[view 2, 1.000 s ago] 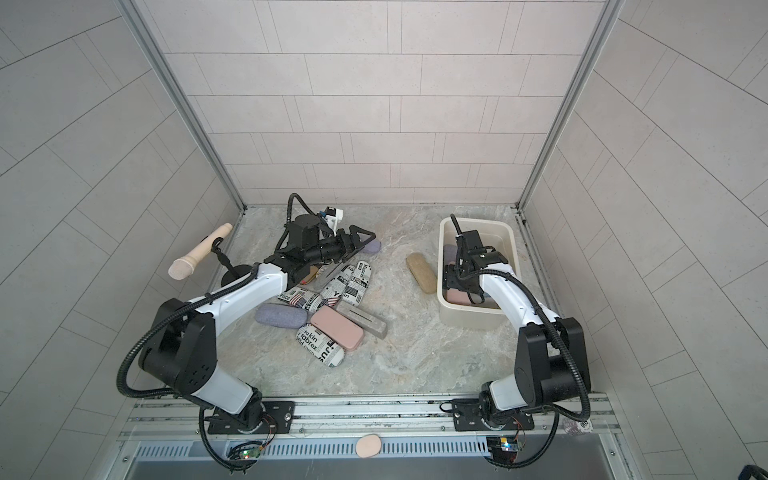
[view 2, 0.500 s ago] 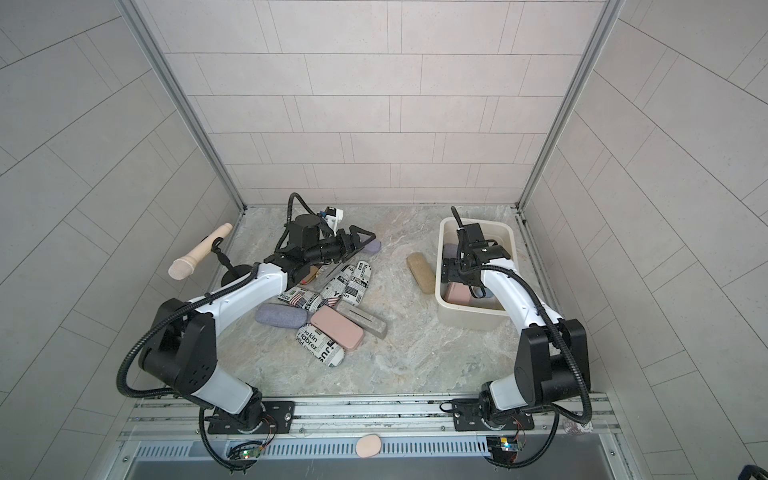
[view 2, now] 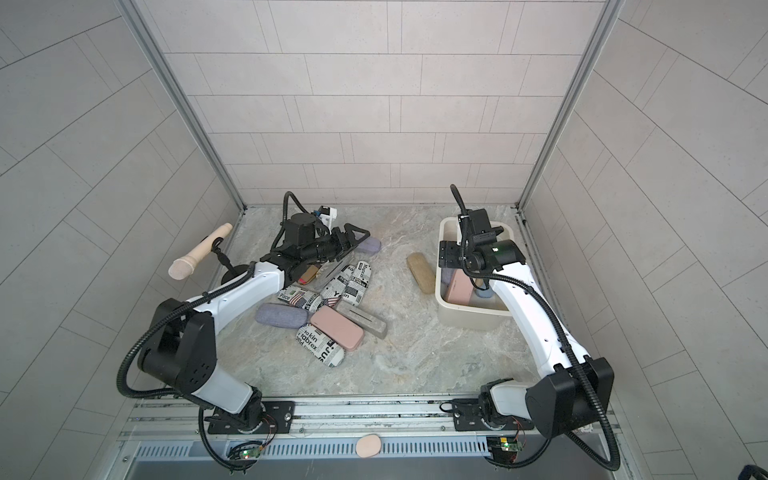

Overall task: Put the glasses cases into the storage boxes
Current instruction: Pick up the glasses case at the center of the board.

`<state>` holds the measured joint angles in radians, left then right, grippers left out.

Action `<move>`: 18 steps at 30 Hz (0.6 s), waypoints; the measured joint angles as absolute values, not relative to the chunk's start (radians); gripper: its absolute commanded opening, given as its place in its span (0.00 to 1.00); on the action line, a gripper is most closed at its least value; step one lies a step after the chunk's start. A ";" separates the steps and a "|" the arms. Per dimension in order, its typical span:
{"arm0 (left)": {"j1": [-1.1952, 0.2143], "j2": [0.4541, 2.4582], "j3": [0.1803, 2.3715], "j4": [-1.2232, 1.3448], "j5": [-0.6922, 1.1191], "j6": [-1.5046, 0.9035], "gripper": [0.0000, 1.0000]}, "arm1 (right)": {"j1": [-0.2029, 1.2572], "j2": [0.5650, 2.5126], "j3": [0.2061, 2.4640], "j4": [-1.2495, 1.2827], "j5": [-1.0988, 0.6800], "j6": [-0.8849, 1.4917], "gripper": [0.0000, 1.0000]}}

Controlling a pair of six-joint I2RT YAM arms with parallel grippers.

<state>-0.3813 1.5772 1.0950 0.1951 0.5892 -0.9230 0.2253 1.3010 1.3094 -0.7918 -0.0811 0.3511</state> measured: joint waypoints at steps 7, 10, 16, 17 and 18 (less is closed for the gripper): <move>-0.335 1.558 1.096 0.131 0.542 -0.904 0.84 | 0.347 1.313 1.334 -0.791 -0.058 0.374 0.75; -0.307 1.542 1.101 0.086 0.507 -0.891 0.84 | 0.417 1.328 1.357 -0.785 -0.041 0.375 0.74; -0.227 1.531 1.114 0.024 0.451 -0.882 0.84 | 0.552 1.395 1.388 -0.782 -0.036 0.327 0.67; -0.214 1.531 1.114 0.019 0.444 -0.882 0.84 | 0.572 1.419 1.392 -0.783 -0.038 0.312 0.65; -0.202 1.531 1.114 0.013 0.439 -0.882 0.84 | 0.589 1.441 1.394 -0.784 -0.038 0.302 0.65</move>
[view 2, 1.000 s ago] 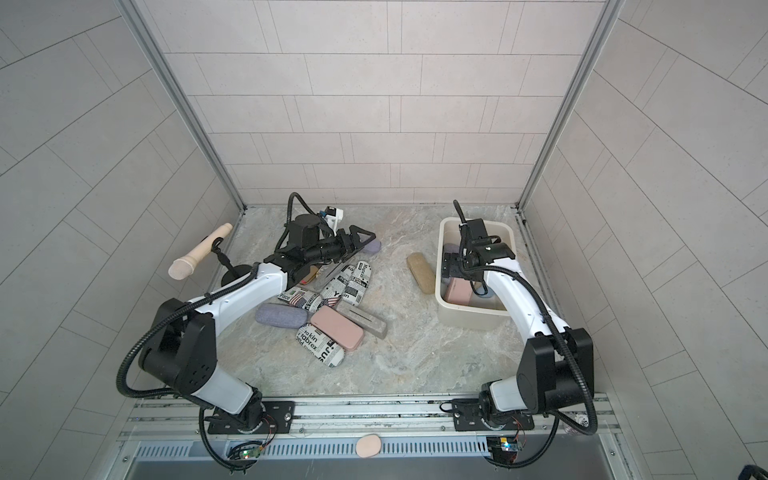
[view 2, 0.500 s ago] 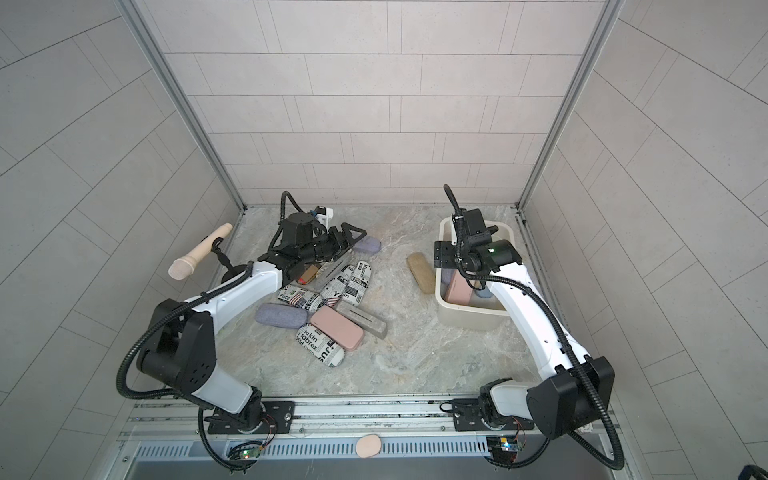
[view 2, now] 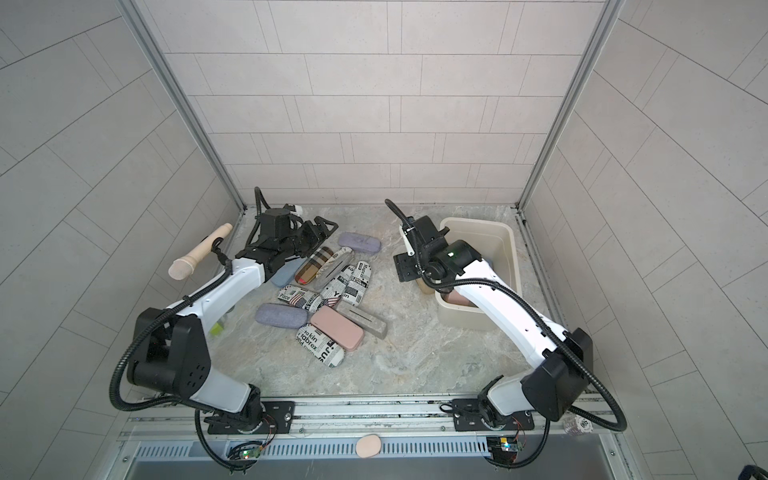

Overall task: Put the glasses cases into the storage boxes
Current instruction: Pick up the glasses case at the center of the board.

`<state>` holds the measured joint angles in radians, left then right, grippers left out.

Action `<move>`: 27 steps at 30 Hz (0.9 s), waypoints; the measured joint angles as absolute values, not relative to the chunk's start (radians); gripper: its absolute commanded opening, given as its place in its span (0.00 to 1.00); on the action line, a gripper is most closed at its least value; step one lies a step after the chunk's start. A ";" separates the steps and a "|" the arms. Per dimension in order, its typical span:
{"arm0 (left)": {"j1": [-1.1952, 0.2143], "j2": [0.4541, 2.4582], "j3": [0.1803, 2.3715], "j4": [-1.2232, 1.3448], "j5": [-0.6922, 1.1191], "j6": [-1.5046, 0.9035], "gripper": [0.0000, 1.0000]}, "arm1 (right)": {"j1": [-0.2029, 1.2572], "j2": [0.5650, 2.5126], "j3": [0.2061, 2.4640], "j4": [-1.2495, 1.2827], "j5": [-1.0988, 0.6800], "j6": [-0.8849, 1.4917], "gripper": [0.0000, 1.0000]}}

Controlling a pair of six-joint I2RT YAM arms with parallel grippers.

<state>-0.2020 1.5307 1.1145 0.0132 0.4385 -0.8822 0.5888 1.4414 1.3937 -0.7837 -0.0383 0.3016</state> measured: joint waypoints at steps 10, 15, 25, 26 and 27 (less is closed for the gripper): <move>-0.134 1.531 1.115 -0.012 0.426 -0.883 0.84 | 0.778 1.626 1.419 -0.772 -0.096 0.233 0.58; -0.125 1.531 1.119 -0.013 0.426 -0.883 0.84 | 0.852 1.729 1.427 -0.756 -0.146 0.198 0.58; -0.123 1.531 1.120 -0.012 0.433 -0.886 0.84 | 0.864 1.836 1.452 -0.743 -0.173 0.163 0.61; -0.123 1.531 1.120 -0.012 0.433 -0.886 0.84 | 0.864 1.844 1.455 -0.741 -0.173 0.161 0.62; -0.123 1.531 1.120 -0.012 0.434 -0.886 0.84 | 0.864 1.852 1.459 -0.740 -0.173 0.159 0.61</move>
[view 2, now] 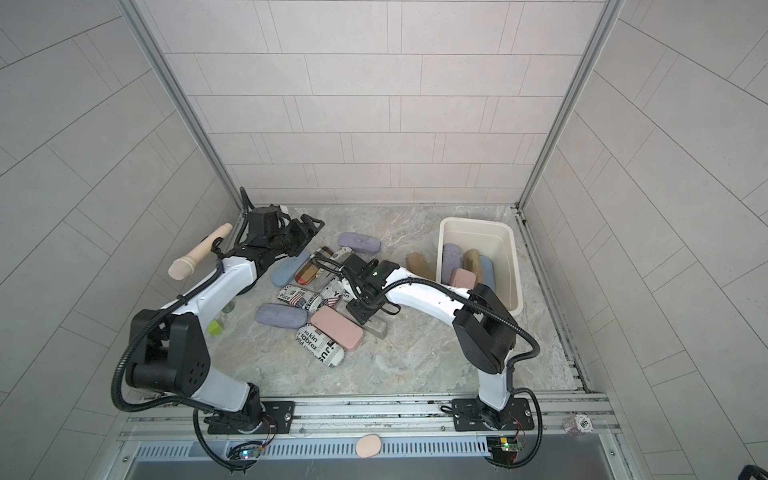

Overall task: Put the glasses cases into the storage boxes
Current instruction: Pick up the glasses case at the center of the board.

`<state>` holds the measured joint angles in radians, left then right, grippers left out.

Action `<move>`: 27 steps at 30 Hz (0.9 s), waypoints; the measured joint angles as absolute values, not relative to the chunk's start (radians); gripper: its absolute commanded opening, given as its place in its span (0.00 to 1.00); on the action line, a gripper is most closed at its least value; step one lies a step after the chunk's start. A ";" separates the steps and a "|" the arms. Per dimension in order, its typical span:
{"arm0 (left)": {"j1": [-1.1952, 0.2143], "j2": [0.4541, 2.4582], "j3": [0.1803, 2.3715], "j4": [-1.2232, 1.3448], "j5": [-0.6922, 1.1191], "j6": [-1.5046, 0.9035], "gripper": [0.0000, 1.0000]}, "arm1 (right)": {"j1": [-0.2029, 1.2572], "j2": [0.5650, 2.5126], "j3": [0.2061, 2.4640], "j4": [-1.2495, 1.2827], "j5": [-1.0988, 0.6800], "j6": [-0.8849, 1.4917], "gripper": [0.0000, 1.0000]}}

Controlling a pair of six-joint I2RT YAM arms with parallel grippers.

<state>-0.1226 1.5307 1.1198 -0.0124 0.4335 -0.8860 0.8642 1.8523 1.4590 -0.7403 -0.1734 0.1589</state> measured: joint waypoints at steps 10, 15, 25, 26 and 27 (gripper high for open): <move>-0.118 1.531 1.120 -0.012 0.437 -0.886 0.84 | 0.872 1.907 1.479 -0.727 -0.176 0.150 0.58; -0.118 1.531 1.120 -0.012 0.440 -0.886 0.84 | 0.873 1.929 1.479 -0.725 -0.177 0.149 0.54; -0.118 1.531 1.120 -0.012 0.441 -0.887 0.84 | 0.873 1.931 1.479 -0.722 -0.179 0.149 0.53; -0.118 1.531 1.120 -0.012 0.442 -0.888 0.84 | 0.873 1.932 1.479 -0.721 -0.180 0.149 0.53; -0.118 1.531 1.120 -0.012 0.442 -0.889 0.84 | 0.873 1.935 1.479 -0.720 -0.180 0.149 0.53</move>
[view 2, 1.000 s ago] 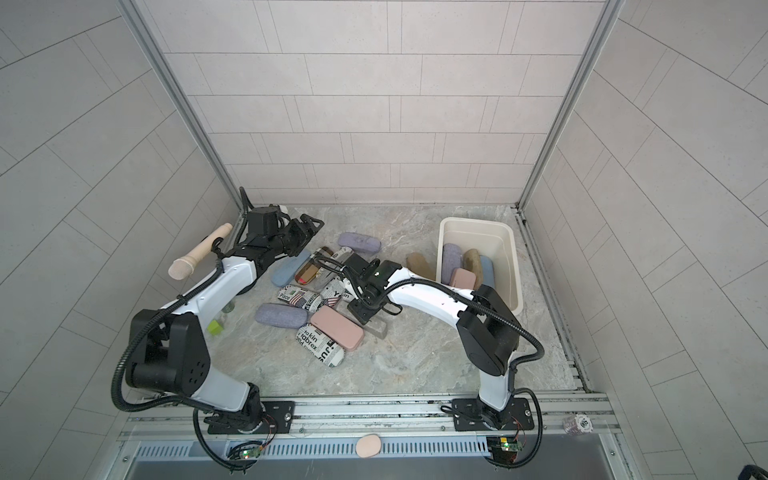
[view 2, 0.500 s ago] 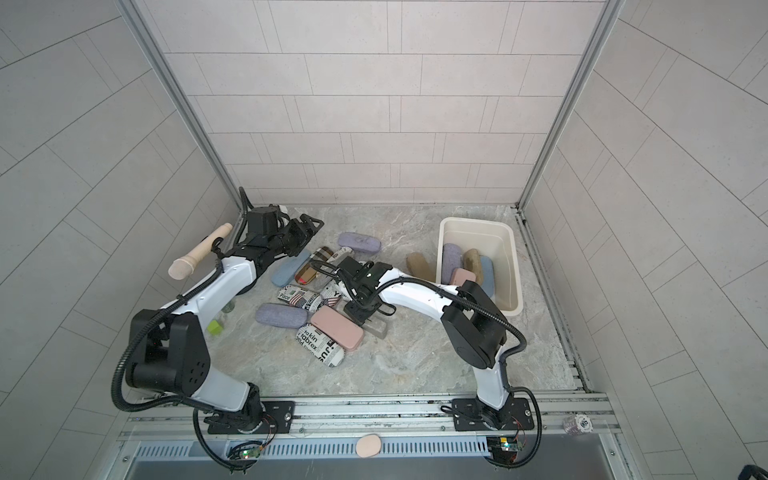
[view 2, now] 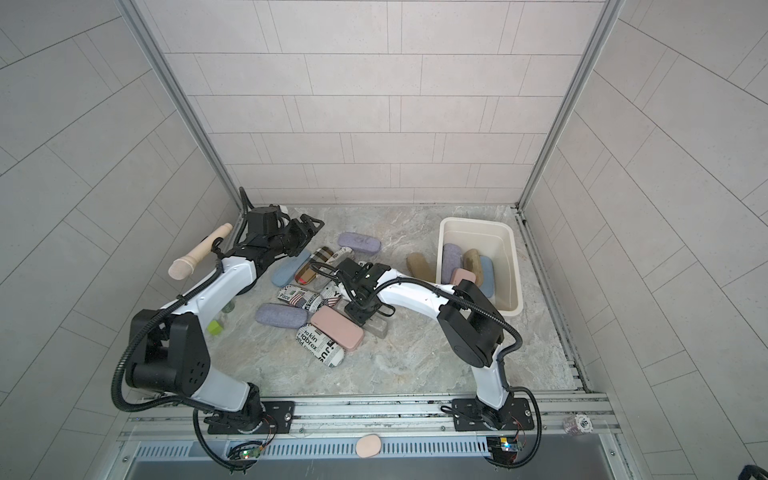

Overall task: Put the glasses cases into the storage boxes
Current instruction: Pick up the glasses case at the center of the board.

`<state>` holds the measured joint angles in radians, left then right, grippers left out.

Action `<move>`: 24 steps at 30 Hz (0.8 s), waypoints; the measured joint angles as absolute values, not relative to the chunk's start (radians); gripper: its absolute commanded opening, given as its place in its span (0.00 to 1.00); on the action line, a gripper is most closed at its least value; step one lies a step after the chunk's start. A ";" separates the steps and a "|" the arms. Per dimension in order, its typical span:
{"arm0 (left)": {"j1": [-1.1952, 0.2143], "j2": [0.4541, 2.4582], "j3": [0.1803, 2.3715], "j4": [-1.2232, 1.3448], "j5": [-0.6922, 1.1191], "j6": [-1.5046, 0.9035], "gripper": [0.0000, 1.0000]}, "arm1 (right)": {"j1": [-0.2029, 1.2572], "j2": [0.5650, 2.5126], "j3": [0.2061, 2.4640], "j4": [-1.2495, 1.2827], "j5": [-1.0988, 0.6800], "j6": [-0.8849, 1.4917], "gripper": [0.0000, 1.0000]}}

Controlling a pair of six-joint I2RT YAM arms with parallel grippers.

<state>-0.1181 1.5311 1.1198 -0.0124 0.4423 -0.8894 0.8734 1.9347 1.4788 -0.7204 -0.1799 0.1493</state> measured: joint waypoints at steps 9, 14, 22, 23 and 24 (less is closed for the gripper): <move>-0.118 1.531 1.120 -0.012 0.444 -0.893 0.84 | 0.877 1.953 1.479 -0.718 -0.180 0.146 0.44; -0.118 1.531 1.120 -0.012 0.444 -0.894 0.84 | 0.878 1.952 1.479 -0.720 -0.176 0.142 0.42; -0.118 1.531 1.120 -0.011 0.448 -0.901 0.84 | 0.885 1.927 1.472 -0.759 -0.144 0.123 0.40; -0.118 1.531 1.120 -0.010 0.448 -0.901 0.84 | 0.885 1.915 1.467 -0.764 -0.141 0.121 0.40; -0.118 1.531 1.120 -0.008 0.448 -0.901 0.84 | 0.885 1.904 1.464 -0.767 -0.138 0.120 0.39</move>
<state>-0.1181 1.5311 1.1198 -0.0082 0.4484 -0.9012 0.8852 1.9041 1.4635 -0.7673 -0.1379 0.1200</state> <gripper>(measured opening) 0.843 0.400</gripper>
